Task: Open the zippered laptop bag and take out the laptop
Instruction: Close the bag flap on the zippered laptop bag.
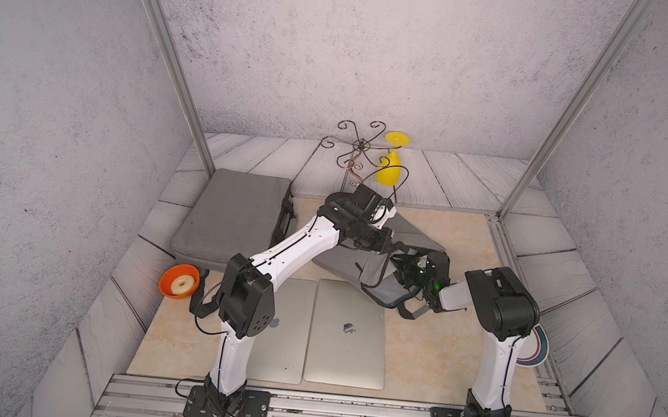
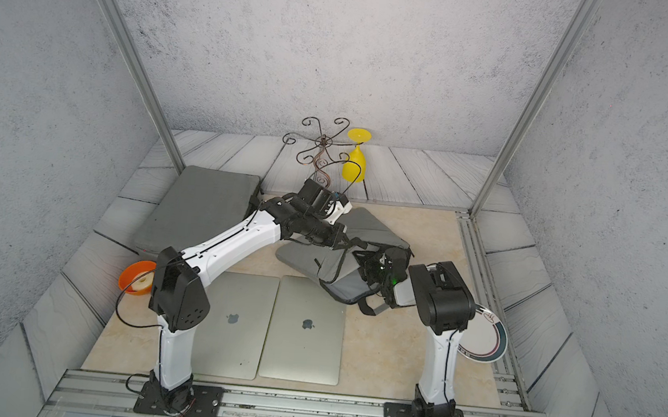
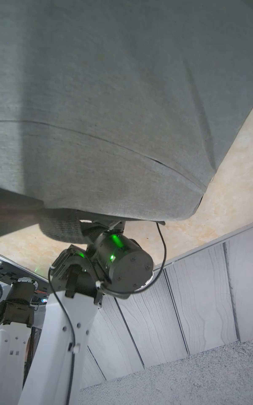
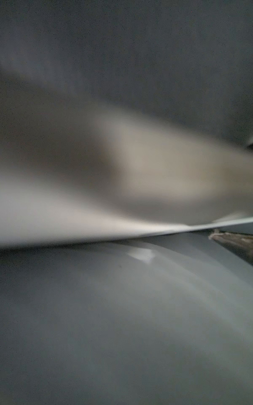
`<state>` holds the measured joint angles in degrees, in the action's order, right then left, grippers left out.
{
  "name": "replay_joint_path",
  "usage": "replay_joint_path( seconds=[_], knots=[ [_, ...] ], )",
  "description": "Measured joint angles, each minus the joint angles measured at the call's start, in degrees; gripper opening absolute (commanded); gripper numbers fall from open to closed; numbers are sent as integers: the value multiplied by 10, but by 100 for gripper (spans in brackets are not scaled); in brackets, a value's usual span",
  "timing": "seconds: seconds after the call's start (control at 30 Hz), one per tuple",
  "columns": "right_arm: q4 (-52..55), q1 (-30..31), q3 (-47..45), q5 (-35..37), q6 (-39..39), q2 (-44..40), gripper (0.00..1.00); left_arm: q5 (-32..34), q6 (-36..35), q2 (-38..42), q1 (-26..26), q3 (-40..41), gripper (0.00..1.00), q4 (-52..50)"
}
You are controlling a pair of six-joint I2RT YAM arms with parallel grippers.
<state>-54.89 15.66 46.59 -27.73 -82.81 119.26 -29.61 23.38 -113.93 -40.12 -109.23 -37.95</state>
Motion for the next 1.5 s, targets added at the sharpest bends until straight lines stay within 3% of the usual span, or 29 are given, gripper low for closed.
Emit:
replay_joint_path(
  seconds=[0.1, 0.37, 0.53, 0.83, 1.17, 1.5],
  knots=[
    [-39, 5, 1, 4, -14, 14, 26, -6, 0, 0, 1, 3, 0, 1],
    [-112, 10, 1, 7, -45, 37, 25, -32, 0, 4, 6, 40, 0, 17],
    [-137, 14, 1, 8, -47, 37, 9, -45, 0, 12, 12, 57, 0, 27],
    [-145, 15, -15, 8, -34, 32, 2, -50, -7, 28, 17, 87, 0, 37],
    [-123, 17, -94, 10, -22, -48, 0, -37, -58, 37, 17, 112, 0, 13],
    [-68, 15, -161, 8, -24, -148, 0, 31, -131, 60, 21, 124, 0, -32]
  ],
)
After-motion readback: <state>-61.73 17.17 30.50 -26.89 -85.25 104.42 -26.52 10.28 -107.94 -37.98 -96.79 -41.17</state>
